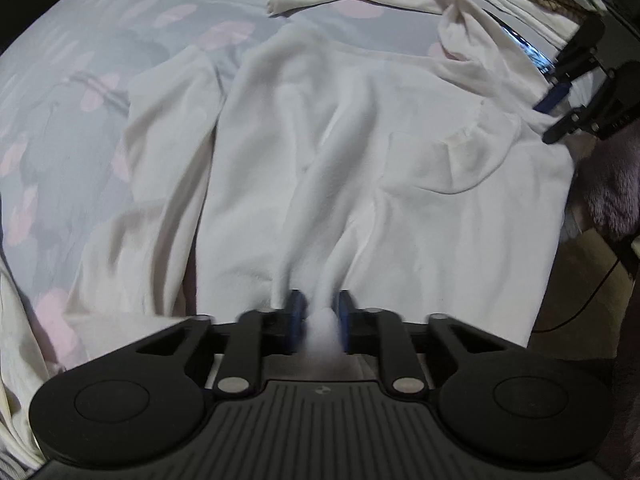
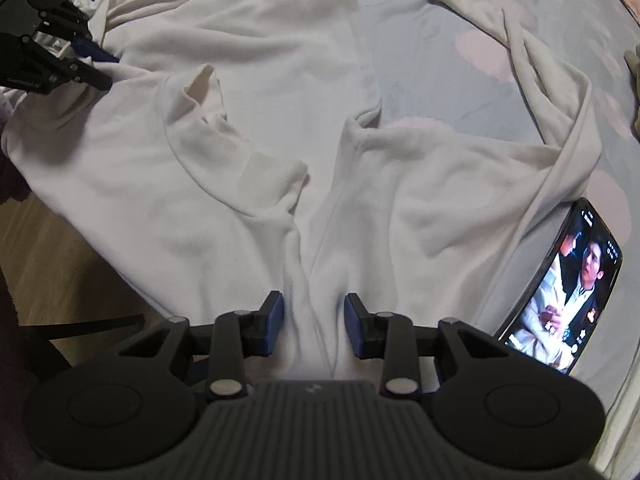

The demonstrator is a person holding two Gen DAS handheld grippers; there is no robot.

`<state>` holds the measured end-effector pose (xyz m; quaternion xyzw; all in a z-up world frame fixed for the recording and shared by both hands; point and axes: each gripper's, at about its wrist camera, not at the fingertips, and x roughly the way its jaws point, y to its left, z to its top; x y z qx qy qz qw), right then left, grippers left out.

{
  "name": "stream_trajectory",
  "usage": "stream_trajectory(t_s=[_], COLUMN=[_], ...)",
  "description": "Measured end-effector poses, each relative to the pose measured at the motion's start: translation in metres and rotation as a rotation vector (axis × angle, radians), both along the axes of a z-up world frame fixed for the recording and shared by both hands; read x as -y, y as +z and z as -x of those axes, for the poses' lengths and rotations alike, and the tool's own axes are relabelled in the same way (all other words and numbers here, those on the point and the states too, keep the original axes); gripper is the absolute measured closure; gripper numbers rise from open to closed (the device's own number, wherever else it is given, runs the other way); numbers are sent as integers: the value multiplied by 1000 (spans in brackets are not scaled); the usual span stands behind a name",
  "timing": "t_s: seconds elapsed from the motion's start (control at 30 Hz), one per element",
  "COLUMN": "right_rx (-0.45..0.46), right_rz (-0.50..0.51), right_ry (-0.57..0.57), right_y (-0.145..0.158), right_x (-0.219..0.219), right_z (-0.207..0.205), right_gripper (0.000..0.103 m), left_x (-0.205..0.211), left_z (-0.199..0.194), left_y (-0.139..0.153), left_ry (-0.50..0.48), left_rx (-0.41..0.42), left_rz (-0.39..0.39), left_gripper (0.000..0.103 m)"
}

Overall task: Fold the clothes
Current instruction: 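Open both tools to release the sweatshirt onto the bed, then grasp the sweatshirt hem with both tools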

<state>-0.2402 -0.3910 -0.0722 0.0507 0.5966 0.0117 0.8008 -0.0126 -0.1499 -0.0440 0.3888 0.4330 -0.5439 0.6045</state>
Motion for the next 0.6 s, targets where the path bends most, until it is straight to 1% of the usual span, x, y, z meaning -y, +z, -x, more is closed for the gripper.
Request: stream_trajectory(t_s=[0.03,0.13,0.2,0.23,0.27,0.33,0.43,0.6], right_rx=[7,34,53,57,60,68,96,139], right_rz=[-7,-2,-5,-2,0,5,7,23], right_ry=[4,31,43,42,40,34,38,109], right_y=[1,6,10,10,10,11,16,22], right_x=[-1,-6,-8,-8,-8,-8,-9,-23], right_z=[2,8,12,13,13,15,18,18], right_gripper=[84,86,86,85,82,81,81,81], left_x=[-2,-10,-16,-19,-23,-29,-33,-37], left_z=[-1,0,1,1,1,2,6,9], left_y=[4,17,26,27,29,31,26,21], left_ry=[17,49,67,72,76,85,82,86], left_rx=[-10,-14,-12,-11,-10,-8,-4,11], left_rz=[3,20,36,35,33,29,6,-15], left_gripper=[93,94,94,94,94,94,94,94])
